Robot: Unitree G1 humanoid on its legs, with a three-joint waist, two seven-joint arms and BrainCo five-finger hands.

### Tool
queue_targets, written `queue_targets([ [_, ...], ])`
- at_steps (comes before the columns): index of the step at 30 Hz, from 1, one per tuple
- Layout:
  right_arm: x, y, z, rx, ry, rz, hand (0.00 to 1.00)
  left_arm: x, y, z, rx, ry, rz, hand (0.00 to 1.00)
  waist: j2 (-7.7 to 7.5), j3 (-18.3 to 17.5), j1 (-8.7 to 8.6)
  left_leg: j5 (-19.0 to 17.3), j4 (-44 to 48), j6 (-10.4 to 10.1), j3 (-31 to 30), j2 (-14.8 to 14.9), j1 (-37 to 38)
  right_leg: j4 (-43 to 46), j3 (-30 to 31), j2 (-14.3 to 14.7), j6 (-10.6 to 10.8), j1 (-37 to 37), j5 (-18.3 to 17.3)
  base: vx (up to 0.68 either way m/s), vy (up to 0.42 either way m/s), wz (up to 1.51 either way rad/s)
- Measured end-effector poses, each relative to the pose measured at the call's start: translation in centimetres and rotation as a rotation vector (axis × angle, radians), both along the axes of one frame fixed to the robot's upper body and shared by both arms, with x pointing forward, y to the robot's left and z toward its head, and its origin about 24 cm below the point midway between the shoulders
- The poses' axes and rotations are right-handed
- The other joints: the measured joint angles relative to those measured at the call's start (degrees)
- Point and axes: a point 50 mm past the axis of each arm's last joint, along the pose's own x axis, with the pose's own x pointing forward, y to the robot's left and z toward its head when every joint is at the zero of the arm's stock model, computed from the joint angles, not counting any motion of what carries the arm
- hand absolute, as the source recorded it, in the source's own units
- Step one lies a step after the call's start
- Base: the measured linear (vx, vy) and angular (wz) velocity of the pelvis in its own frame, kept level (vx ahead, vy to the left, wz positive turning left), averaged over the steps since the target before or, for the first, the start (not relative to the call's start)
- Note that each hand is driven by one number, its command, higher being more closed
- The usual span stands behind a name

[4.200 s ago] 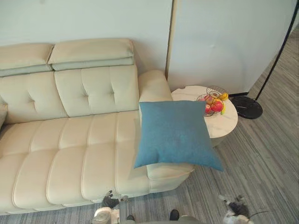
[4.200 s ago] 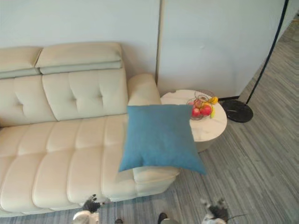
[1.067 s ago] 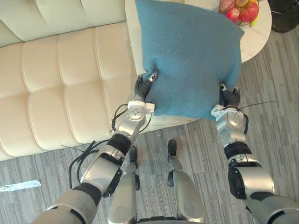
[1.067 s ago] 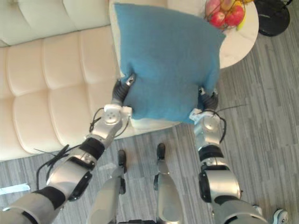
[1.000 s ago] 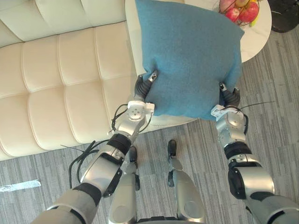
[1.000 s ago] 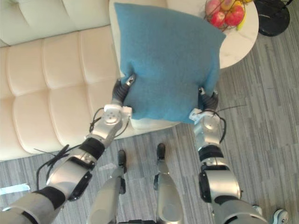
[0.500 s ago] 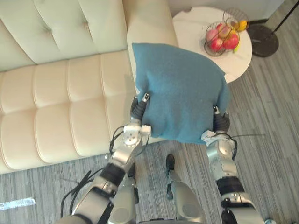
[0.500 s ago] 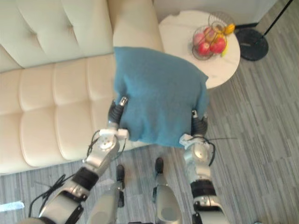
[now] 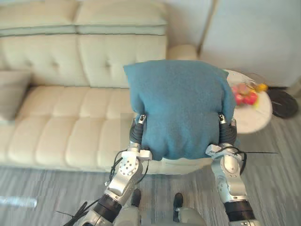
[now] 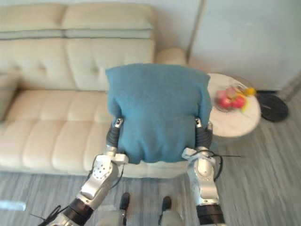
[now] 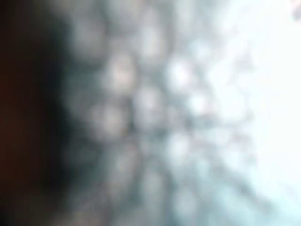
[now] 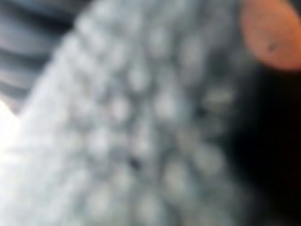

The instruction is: Pick up cushions and gather them together orderly.

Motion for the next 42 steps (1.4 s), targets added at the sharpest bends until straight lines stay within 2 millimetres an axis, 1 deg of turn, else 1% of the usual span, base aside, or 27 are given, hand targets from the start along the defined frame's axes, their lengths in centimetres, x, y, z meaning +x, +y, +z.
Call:
queue_targets([
  [1,0.3,0.0,0.3,-0.002,-0.008,0.001,1.0,-0.1,-0.2,0.1,-0.021,-0.008,0.003,1.0,0.11,-0.1,1.03,-0.9,5.5,-0.1,7.6,1.3,-2.4,0.4,-1.6,-1.7,0.0,-0.3,0.0,-0.03,0.099,1.03],
  [2,0.4,0.1,0.4,-0.002,-0.011,0.001,1.0,-0.1,-0.2,0.1,-0.029,-0.005,0.004,1.0,0.38,-0.2,1.12,-0.4,7.7,1.2,10.2,1.9,-3.1,0.7,-2.3,-1.7,0.2,-0.3,-0.1,0.0,0.058,0.81],
  [3,0.4,-0.1,0.4,-0.009,-0.009,-0.001,1.0,-0.4,-0.4,-0.2,-0.068,0.023,0.007,1.0,2.7,-2.0,0.37,4.9,9.6,4.0,15.3,3.8,-3.7,2.0,-3.4,-1.1,1.3,0.2,-1.1,0.04,0.07,0.98],
  [4,0.4,-0.1,0.4,-0.009,-0.011,-0.003,1.0,-0.6,-0.5,-0.3,-0.083,0.031,0.006,1.0,2.69,-2.6,-0.52,6.3,7.3,1.8,16.1,3.1,-3.1,2.6,-4.2,-2.2,1.6,0.4,-1.6,0.05,0.14,1.11],
  [5,0.4,-0.1,0.6,-0.01,-0.019,-0.003,1.0,-0.6,-0.6,-0.2,-0.087,0.026,0.001,1.0,2.22,-2.7,-0.68,6.5,1.6,2.6,19.0,2.0,-1.3,1.9,-5.4,-3.3,1.8,1.1,-1.5,0.01,0.196,0.83],
  [7,0.4,-0.2,0.7,-0.003,-0.023,-0.014,1.0,-0.7,-0.9,-0.1,-0.092,0.018,-0.012,1.0,1.03,-2.9,-1.81,3.3,2.2,-1.0,25.5,2.1,-1.3,-1.3,-9.2,-4.8,3.6,3.1,0.1,0.0,0.152,0.99],
  [9,0.3,-0.4,0.4,0.006,-0.009,-0.032,1.0,-1.0,-1.4,-0.4,-0.101,0.039,-0.035,1.0,0.58,-3.1,-1.96,7.4,2.2,-0.5,25.9,1.1,-0.7,-1.3,-10.4,-5.9,4.6,4.9,0.6,0.02,0.15,0.79],
  [10,0.3,-0.3,0.3,0.009,-0.007,-0.032,1.0,-1.0,-1.4,-0.5,-0.103,0.042,-0.034,1.0,0.17,-3.3,-1.96,7.2,2.2,-0.3,25.6,0.4,-0.7,-1.1,-10.2,-6.6,4.7,5.0,0.5,0.06,0.254,0.69],
  [11,0.2,-0.3,0.2,0.007,-0.006,-0.033,1.0,-1.0,-1.3,-0.6,-0.103,0.045,-0.036,1.0,-0.91,-3.4,-2.01,5.0,3.8,0.6,24.1,-1.9,-1.8,1.8,-10.3,-9.5,5.7,4.8,-0.2,0.07,0.235,0.62],
  [13,0.1,-0.3,0.0,0.009,0.002,-0.035,1.0,-1.1,-1.4,-0.8,-0.101,0.056,-0.041,1.0,-0.91,-3.3,-1.77,3.2,5.7,1.6,23.4,-3.1,-2.4,7.5,-8.6,-12.1,5.6,2.9,-0.2,0.08,0.263,0.47],
  [15,-0.1,-0.3,-0.4,0.012,0.02,-0.037,1.0,-1.2,-1.2,-1.2,-0.086,0.074,-0.042,1.0,-1.12,-3.0,-1.28,1.3,6.0,3.0,22.4,-4.3,-1.8,17.9,-1.5,-14.1,1.0,-1.9,0.9,0.08,0.231,0.31],
  [16,-0.2,-0.3,-0.7,0.015,0.032,-0.038,1.0,-1.2,-0.9,-1.4,-0.068,0.078,-0.046,1.0,-1.43,-2.0,-2.11,1.3,4.7,3.0,20.3,-4.7,-0.3,25.9,6.3,-12.4,-0.5,-6.0,-1.2,0.06,0.122,0.41],
  [17,-0.2,-0.3,-0.8,0.016,0.034,-0.038,1.0,-1.2,-0.9,-1.4,-0.063,0.079,-0.046,1.0,-1.4,-1.7,-2.49,1.4,4.1,2.8,19.6,-4.6,0.1,27.1,8.3,-10.9,0.4,-6.5,-2.6,0.13,0.114,0.88],
  [18,-0.3,0.0,-1.0,0.03,0.041,-0.032,1.0,-1.3,-0.5,-1.7,-0.037,0.084,-0.051,1.0,-1.68,-0.9,-3.92,0.4,-1.2,0.0,17.2,-4.8,2.8,27.5,15.0,-1.7,3.3,-9.2,-7.0,0.09,0.037,0.69],
  [19,-0.2,0.1,-1.1,0.039,0.042,-0.03,1.0,-1.3,-0.3,-1.8,-0.028,0.084,-0.051,1.0,-2.95,-0.9,-4.15,-0.1,-0.7,-0.2,16.7,-6.1,3.1,26.1,15.9,-1.0,3.0,-10.2,-7.5,0.3,0.01,0.75],
  [20,-0.2,0.1,-1.0,0.04,0.033,-0.028,1.0,-1.2,-0.2,-1.7,-0.02,0.076,-0.054,1.0,-4.81,-0.6,-4.14,-0.4,3.3,2.3,13.2,-7.0,3.9,23.8,14.9,0.7,2.4,-11.7,-8.4,0.33,-0.031,0.43],
  [21,-0.2,0.0,-1.4,0.046,0.048,-0.031,1.0,-1.0,-0.3,-2.1,0.001,0.094,-0.06,1.0,-6.14,-0.2,-4.06,0.1,2.2,1.9,12.8,-9.3,5.5,18.7,15.6,1.9,0.8,-12.6,-8.2,0.37,-0.043,0.41],
  [25,-1.4,-1.0,-2.6,0.054,0.093,-0.072,1.0,-1.4,-1.2,-2.9,0.02,0.123,-0.112,1.0,-5.51,-0.2,-4.92,-4.7,7.6,1.9,8.8,-9.9,4.7,9.7,19.1,6.0,-2.8,-11.3,-0.9,0.21,-0.06,0.55],
  [27,-2.2,-1.3,-3.0,0.066,0.109,-0.092,1.0,-1.9,-1.8,-3.3,0.006,0.145,-0.128,1.0,-3.93,-0.9,-4.86,-8.6,12.4,0.7,8.5,-7.6,3.9,8.2,16.6,6.8,-3.3,-8.7,-1.1,0.34,-0.11,0.5],
  [28,-3.2,-1.3,-2.0,0.085,0.063,-0.104,1.0,-2.1,-2.0,-3.4,-0.007,0.149,-0.14,1.0,-3.0,-0.8,-4.23,-10.9,22.2,-0.9,10.9,-3.4,1.7,6.6,15.3,8.4,-4.1,-5.5,-1.1,0.33,-0.122,0.15],
  [30,-4.1,-1.1,0.0,0.086,-0.023,-0.099,1.0,-2.3,-2.0,-3.6,-0.019,0.167,-0.142,1.0,-2.69,-0.6,-3.22,-11.2,38.6,-1.2,12.2,1.1,-3.0,5.0,16.2,10.3,-4.7,-1.6,-1.5,0.29,-0.112,-0.17],
  [32,-5.0,-0.6,2.6,0.076,-0.142,-0.077,1.0,-3.4,-2.1,-3.6,-0.06,0.17,-0.156,1.0,-2.88,-0.6,-2.35,-12.9,47.8,-0.5,12.0,6.0,-5.4,4.5,18.0,11.0,-5.3,2.3,-3.4,0.28,-0.006,-0.48],
  [34,-5.4,-0.4,4.1,0.069,-0.233,-0.068,1.0,-3.7,-2.7,-2.9,-0.105,0.15,-0.17,1.0,-2.9,-0.7,-1.78,-14.0,44.3,-0.9,10.8,7.9,-5.8,4.2,20.8,10.8,-5.0,2.9,-4.0,0.21,0.095,-0.63],
  [37,-5.1,-0.2,4.9,0.081,-0.282,-0.064,1.0,-3.5,-3.1,-2.3,-0.134,0.119,-0.172,1.0,-2.49,-1.0,-1.71,-13.9,32.1,-2.1,2.8,5.8,-6.0,3.6,25.7,9.8,-4.0,2.9,-5.3,0.17,0.261,-0.68],
  [39,-4.6,-0.3,3.8,0.089,-0.237,-0.071,1.0,-3.6,-3.0,-2.5,-0.129,0.13,-0.171,1.0,-1.63,-1.5,-0.85,-9.0,20.6,-7.2,-5.8,3.2,-3.3,4.4,30.5,8.8,-0.5,2.9,-7.4,0.19,0.432,-1.0],
  [40,-4.6,-0.3,3.5,0.091,-0.223,-0.072,1.0,-3.7,-3.0,-2.6,-0.128,0.136,-0.17,1.0,-1.25,-1.7,-0.84,-7.4,20.7,-8.2,-5.6,3.1,-2.8,4.7,31.3,8.7,0.1,3.0,-7.8,0.2,0.407,-1.07],
  [42,-4.8,-0.3,2.0,0.116,-0.15,-0.086,1.0,-4.1,-2.7,-3.2,-0.112,0.164,-0.168,1.0,-4.23,-2.9,-1.03,-8.9,23.7,-5.7,-0.1,0.3,-2.8,4.2,35.9,4.9,2.7,2.7,-7.7,0.21,0.368,-0.77],
])
